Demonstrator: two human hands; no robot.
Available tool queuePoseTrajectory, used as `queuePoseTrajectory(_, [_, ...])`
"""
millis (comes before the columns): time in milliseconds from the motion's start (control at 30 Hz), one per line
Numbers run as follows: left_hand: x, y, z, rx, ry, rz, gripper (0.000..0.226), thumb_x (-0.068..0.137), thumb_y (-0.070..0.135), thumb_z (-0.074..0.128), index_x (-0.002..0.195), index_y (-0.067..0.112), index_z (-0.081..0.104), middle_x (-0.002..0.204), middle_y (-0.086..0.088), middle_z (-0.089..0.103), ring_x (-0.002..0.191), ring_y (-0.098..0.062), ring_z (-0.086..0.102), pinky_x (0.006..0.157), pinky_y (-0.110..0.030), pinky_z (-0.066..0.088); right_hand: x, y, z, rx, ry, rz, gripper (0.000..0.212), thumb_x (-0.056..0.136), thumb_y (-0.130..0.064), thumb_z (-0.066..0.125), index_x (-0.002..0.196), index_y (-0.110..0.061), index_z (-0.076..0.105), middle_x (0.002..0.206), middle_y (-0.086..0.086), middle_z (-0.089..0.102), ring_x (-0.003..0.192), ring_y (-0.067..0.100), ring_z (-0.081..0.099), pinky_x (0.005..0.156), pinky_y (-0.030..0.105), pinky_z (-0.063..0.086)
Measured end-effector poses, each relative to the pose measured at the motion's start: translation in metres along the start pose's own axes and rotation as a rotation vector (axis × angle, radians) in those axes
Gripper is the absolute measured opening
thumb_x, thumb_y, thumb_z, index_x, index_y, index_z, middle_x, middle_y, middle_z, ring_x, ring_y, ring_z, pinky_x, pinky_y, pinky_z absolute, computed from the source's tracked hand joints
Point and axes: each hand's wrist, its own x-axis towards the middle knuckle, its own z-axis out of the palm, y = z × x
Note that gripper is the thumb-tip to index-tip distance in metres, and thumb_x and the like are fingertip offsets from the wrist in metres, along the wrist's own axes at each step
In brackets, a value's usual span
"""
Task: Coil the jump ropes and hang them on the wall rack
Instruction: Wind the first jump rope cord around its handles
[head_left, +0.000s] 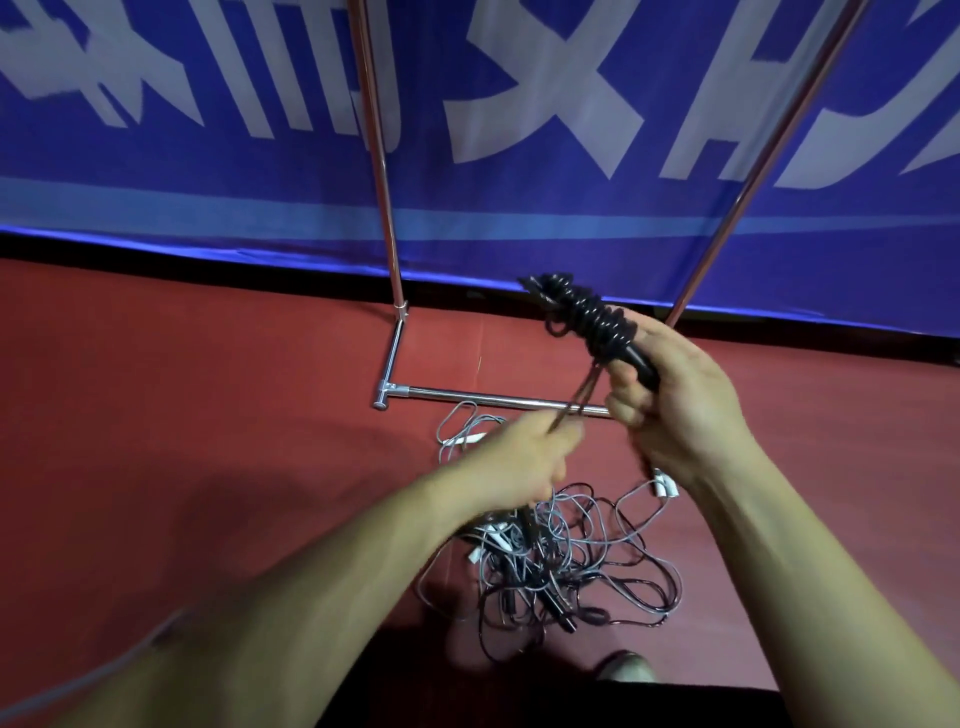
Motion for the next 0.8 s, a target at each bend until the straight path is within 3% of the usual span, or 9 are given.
queuePoseTrajectory(67, [-0.003,-0.008,0.002,0.425,0.005,0.001,0.029,0.105,0.044,0.041,0.103,0.017,0.052,0.087,-0.010,0.059,0.071,-0.025,0.060,0.069,-0.040,0.044,0.003,0.006,-0.009,-0.348,0.174,-0.098,0.026,0.103,-0.007,0.044,0.116,-0.007,0.066,0.061,0.006,0.052,0.037,0.008,0.036,0.038,0.018,0.029])
queuePoseTrajectory(133, [-0.007,-0.010,0.000,0.746,0.018,0.015,0.024,0.106,0.039,0.040,0.106,0.016,0.049,0.099,-0.007,0.059,0.081,-0.024,0.056,0.071,-0.038,0.043,0.004,0.016,-0.016,-0.849,0.237,-0.222,0.024,0.101,-0.008,0.051,0.116,-0.011,0.069,0.077,0.005,0.065,0.050,0.000,0.054,0.050,0.013,0.040])
queuePoseTrajectory(267, [-0.017,0.004,-0.019,1.148,0.182,0.195,0.017,0.104,0.034,0.048,0.103,0.021,0.060,0.093,-0.004,0.062,0.081,-0.027,0.056,0.069,-0.034,0.038,0.004,0.026,-0.029,-1.343,0.127,-0.142,0.030,0.096,-0.017,0.055,0.122,-0.020,0.070,0.100,0.008,0.074,0.088,0.023,0.068,0.074,0.024,0.048])
queuePoseTrajectory(367, [-0.017,0.011,-0.039,1.245,0.310,0.336,0.014,0.099,0.037,0.057,0.101,0.027,0.067,0.089,0.003,0.068,0.093,-0.027,0.063,0.084,-0.036,0.035,0.000,0.031,-0.024,-1.478,-0.084,0.042,0.029,0.094,-0.019,0.055,0.121,-0.020,0.068,0.104,0.009,0.074,0.091,0.027,0.067,0.081,0.033,0.052])
queuePoseTrajectory(500, [-0.010,0.004,-0.060,1.247,0.306,0.373,0.018,0.098,0.039,0.058,0.111,0.033,0.069,0.108,0.011,0.070,0.123,-0.012,0.049,0.120,-0.050,0.013,-0.005,0.036,-0.014,-1.445,-0.343,0.178,0.020,0.092,-0.023,0.061,0.107,-0.013,0.052,0.087,0.005,0.069,0.080,0.026,0.065,0.076,0.039,0.053])
queuePoseTrajectory(567, [-0.007,-0.002,-0.067,1.184,0.305,0.403,0.018,0.099,0.037,0.056,0.112,0.035,0.069,0.117,0.014,0.067,0.135,-0.011,0.039,0.121,-0.049,0.007,-0.008,0.033,-0.010,-1.292,-0.440,0.209,0.013,0.090,-0.017,0.065,0.096,-0.013,0.054,0.078,0.005,0.069,0.066,0.027,0.062,0.062,0.040,0.053])
queuePoseTrajectory(633, [-0.005,-0.008,-0.072,1.130,0.323,0.408,0.017,0.102,0.033,0.052,0.110,0.035,0.067,0.125,0.016,0.063,0.143,-0.014,0.031,0.121,-0.047,0.008,-0.013,0.026,-0.006,-0.960,-0.486,0.273,0.008,0.090,-0.013,0.063,0.092,-0.014,0.055,0.062,0.005,0.058,0.047,0.021,0.044,0.042,0.028,0.037])
queuePoseTrajectory(700, [0.001,-0.011,-0.072,1.078,0.301,0.363,0.017,0.103,0.026,0.050,0.109,0.034,0.063,0.134,0.018,0.057,0.148,-0.016,0.025,0.119,-0.044,0.011,-0.015,0.017,-0.002,-0.618,-0.477,0.282,0.004,0.087,-0.014,0.058,0.089,-0.015,0.055,0.052,0.005,0.046,0.040,0.013,0.031,0.038,0.017,0.024])
queuePoseTrajectory(800, [0.001,-0.006,-0.060,0.682,0.128,0.157,0.022,0.090,0.042,0.051,0.102,0.032,0.066,0.129,0.012,0.061,0.136,-0.016,0.043,0.117,-0.043,0.025,-0.016,0.012,0.002,-0.282,-0.500,0.290,0.009,0.089,-0.014,0.054,0.081,-0.018,0.059,0.048,0.007,0.037,0.040,0.009,0.022,0.038,0.015,0.019])
